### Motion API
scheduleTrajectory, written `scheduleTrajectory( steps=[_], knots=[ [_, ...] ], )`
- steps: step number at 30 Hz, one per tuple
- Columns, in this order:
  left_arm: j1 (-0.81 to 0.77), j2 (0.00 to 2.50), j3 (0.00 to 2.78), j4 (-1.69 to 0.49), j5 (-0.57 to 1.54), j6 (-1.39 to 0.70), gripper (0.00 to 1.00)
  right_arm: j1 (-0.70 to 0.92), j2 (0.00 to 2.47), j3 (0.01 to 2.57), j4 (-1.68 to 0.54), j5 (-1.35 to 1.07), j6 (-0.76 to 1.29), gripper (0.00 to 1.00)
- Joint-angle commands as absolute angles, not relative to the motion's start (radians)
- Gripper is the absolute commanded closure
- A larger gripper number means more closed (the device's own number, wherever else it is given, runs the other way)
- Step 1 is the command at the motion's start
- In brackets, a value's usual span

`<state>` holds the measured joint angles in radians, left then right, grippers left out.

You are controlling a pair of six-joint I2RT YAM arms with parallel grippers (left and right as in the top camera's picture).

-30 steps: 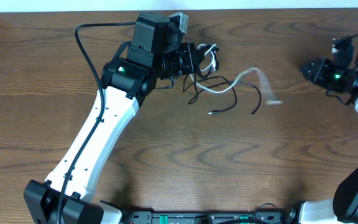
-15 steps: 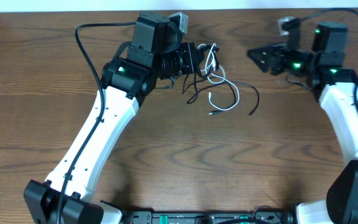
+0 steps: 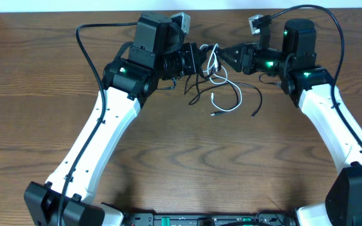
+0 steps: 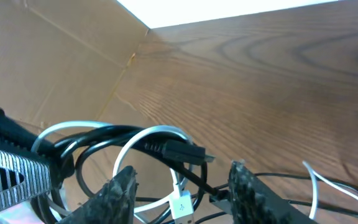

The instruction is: Untangle cables

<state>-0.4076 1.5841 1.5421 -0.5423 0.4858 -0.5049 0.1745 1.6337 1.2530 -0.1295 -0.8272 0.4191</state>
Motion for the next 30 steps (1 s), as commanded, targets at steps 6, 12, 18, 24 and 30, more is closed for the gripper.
scheduleTrajectory(
  steps=[6,12,18,24,30],
  knots=[
    [-0.405,1.583,1.542,-0.538,0.39,-0.644,0.92,0.19,1.615,1.255,-0.059,-0.815,0.555,0.65],
    [-0.405,1.583,1.542,-0.538,0.387,-0.657,0.92,0.243,1.615,1.255,-0.039,-0.8,0.574,0.67],
    [-0.405,1.583,1.542,-0.538,0.387,-0.679,0.92,0.282,1.616,1.255,-0.041,-0.75,0.604,0.75],
    [-0.405,1.583,1.542,-0.538,0.388,-0.679,0.92,0.321,1.623,1.255,-0.043,-0.683,0.635,0.79],
    [-0.405,1.583,1.542,-0.538,0.388,-0.679,0.92,0.339,1.623,1.255,-0.041,-0.682,0.635,0.8]
  ],
)
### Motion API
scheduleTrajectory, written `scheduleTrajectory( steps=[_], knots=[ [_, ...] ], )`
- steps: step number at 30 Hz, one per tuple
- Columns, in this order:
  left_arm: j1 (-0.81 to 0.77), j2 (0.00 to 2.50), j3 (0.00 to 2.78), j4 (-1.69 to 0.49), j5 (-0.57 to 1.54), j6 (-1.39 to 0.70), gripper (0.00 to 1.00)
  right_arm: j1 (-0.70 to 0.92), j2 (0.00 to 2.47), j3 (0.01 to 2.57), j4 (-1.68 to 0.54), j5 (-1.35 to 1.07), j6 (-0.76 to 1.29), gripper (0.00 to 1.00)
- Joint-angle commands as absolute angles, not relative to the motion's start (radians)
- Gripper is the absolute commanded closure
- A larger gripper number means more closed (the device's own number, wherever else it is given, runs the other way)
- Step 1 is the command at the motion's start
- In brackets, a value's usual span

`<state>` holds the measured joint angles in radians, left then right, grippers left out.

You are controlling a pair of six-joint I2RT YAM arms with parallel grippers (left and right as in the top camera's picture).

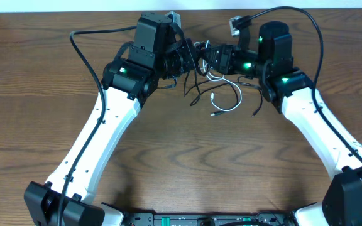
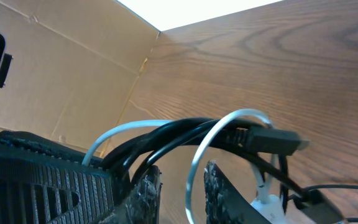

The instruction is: Untangle cables

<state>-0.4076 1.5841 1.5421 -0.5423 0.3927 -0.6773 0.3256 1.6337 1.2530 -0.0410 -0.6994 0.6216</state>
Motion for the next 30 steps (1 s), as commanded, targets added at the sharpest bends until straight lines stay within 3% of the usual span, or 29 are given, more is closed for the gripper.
scheduleTrajectory(
  steps=[1,21,24,26,30],
  knots=[
    [-0.405,1.583,1.542,-0.538,0.388,-0.679,0.92,0.342,1.623,1.255,-0.045,-0.677,0.635,0.81],
    [-0.405,1.583,1.542,-0.543,0.403,-0.679,0.92,0.37,1.665,1.255,-0.06,-0.581,0.62,0.85],
    [-0.405,1.583,1.542,-0.543,0.403,-0.679,0.92,0.375,1.668,1.255,-0.038,-0.583,0.62,0.89],
    [-0.405,1.583,1.542,-0.545,0.402,-0.678,0.92,0.376,1.668,1.255,-0.018,-0.582,0.62,0.99],
    [-0.405,1.583,1.542,-0.561,0.371,-0.667,0.92,0.367,1.666,1.255,0.031,-0.583,0.62,0.99]
  ],
)
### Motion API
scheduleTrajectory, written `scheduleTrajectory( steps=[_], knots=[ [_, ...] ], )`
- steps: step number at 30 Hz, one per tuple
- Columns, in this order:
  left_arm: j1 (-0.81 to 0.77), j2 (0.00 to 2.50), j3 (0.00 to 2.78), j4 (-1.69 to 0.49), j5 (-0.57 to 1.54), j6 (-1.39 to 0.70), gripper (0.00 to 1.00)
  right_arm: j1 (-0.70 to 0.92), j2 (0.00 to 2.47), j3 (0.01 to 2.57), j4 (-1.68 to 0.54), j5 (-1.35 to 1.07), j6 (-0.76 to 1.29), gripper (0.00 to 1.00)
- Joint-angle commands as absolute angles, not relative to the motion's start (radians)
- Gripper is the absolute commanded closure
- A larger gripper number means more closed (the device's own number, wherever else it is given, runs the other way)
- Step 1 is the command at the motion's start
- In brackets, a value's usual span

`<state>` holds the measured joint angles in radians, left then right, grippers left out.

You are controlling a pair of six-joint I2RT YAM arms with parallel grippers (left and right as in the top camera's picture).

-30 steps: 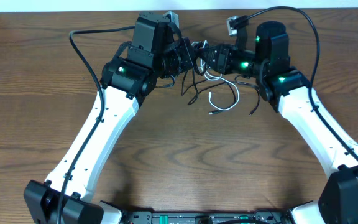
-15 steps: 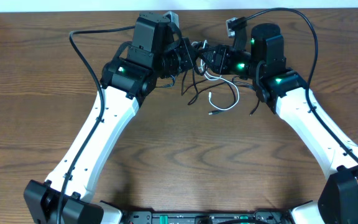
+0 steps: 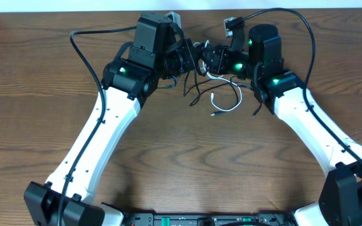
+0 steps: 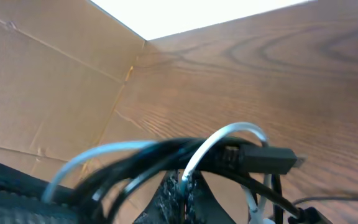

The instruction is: Untangle cables

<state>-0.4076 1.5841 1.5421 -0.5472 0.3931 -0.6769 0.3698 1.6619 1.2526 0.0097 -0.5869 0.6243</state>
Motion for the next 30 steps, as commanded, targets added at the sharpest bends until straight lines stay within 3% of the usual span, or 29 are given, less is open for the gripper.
scheduleTrajectory(
  steps=[1,8,16,30],
  knots=[
    [-0.405,1.583,1.542,-0.573,0.345,-0.667,0.92,0.36,1.661,1.255,0.046,-0.59,0.62,0.99],
    [-0.405,1.591,1.542,-0.667,0.181,-0.64,0.92,0.279,1.618,1.255,0.065,-0.649,0.636,0.99],
    [-0.405,1.649,1.542,-0.673,0.188,-0.575,0.93,0.124,1.608,1.255,0.068,-0.78,0.688,0.99],
    [-0.405,1.666,1.542,-0.657,0.317,-0.396,0.93,-0.115,1.608,1.255,-0.183,-0.688,0.564,0.99]
  ],
)
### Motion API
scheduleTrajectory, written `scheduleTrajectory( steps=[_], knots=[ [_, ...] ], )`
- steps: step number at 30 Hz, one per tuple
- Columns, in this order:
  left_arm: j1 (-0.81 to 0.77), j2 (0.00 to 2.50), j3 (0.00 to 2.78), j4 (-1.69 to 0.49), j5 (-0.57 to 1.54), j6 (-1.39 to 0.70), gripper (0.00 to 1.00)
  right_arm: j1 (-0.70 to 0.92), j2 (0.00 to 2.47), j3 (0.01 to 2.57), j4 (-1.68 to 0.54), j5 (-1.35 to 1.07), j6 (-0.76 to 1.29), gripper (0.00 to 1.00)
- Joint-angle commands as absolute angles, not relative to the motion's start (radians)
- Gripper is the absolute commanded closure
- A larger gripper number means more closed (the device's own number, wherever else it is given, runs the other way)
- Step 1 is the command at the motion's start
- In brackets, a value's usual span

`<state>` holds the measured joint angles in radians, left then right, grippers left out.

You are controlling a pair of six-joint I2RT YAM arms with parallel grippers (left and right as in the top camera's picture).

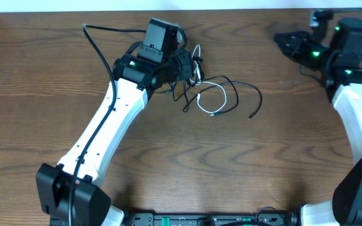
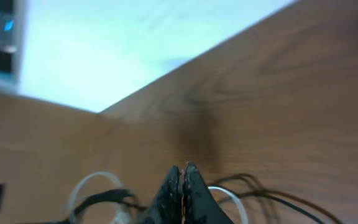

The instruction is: Untangle cables

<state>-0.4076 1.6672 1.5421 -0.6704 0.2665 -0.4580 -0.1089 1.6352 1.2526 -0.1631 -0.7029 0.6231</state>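
Observation:
A tangle of black and white cables lies at the table's back middle. My left gripper (image 1: 190,64) sits at the tangle's left end, apparently shut on the bunched cables there. A white cable (image 1: 220,100) loops out to the right of it. A thin black cable (image 1: 247,88) arcs further right and ends in a plug (image 1: 251,117). My right gripper (image 1: 280,41) is far off at the back right, clear of the cables. In the right wrist view the right gripper (image 2: 182,169) is shut with nothing between its fingertips, and the cables show blurred behind it.
The wooden table (image 1: 200,163) runs to a pale back edge. A cardboard wall stands at the far left. The left arm's own black lead (image 1: 96,37) loops over the table behind it.
My right gripper was shut amid the bundle, close against the left gripper. Now it is far to the back right, shut on nothing. The tangle has shifted slightly left and its loops lie more spread out.
My right gripper was open just right of the bundle held by the left gripper. It then stood narrower around the black and white loops, then shut among them. Now it is away at the back right, empty, and the cables stay with the left gripper.

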Motion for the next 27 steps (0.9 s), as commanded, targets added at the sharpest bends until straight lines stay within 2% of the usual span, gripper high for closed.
scheduleTrajectory(
  steps=[1,3,6,10,14,19,24,27],
  knots=[
    [-0.405,1.666,1.542,-0.651,0.33,-0.395,0.92,-0.114,1.608,1.255,-0.192,-0.7,0.552,0.99],
    [-0.405,1.666,1.542,-0.627,0.368,-0.393,0.93,-0.101,1.608,1.255,-0.195,-0.743,0.508,0.97],
    [-0.405,1.666,1.542,-0.586,0.437,-0.393,0.93,-0.067,1.608,1.255,-0.195,-0.811,0.443,0.83],
    [-0.405,1.666,1.542,-0.54,0.518,-0.405,0.92,-0.009,1.608,1.255,-0.193,-0.849,0.382,0.74],
    [-0.405,1.666,1.542,-0.536,0.54,-0.408,0.93,0.052,1.608,1.255,-0.139,-0.902,0.376,0.73],
    [-0.405,1.666,1.542,-0.536,0.539,-0.408,0.93,0.086,1.608,1.255,0.033,-1.05,0.433,0.71],
    [-0.405,1.666,1.542,-0.536,0.539,-0.408,0.93,0.132,1.608,1.255,0.036,-1.022,0.505,0.73],
    [-0.405,1.666,1.542,-0.536,0.539,-0.408,0.93,0.168,1.608,1.255,-0.025,-0.906,0.546,0.75]
  ],
)
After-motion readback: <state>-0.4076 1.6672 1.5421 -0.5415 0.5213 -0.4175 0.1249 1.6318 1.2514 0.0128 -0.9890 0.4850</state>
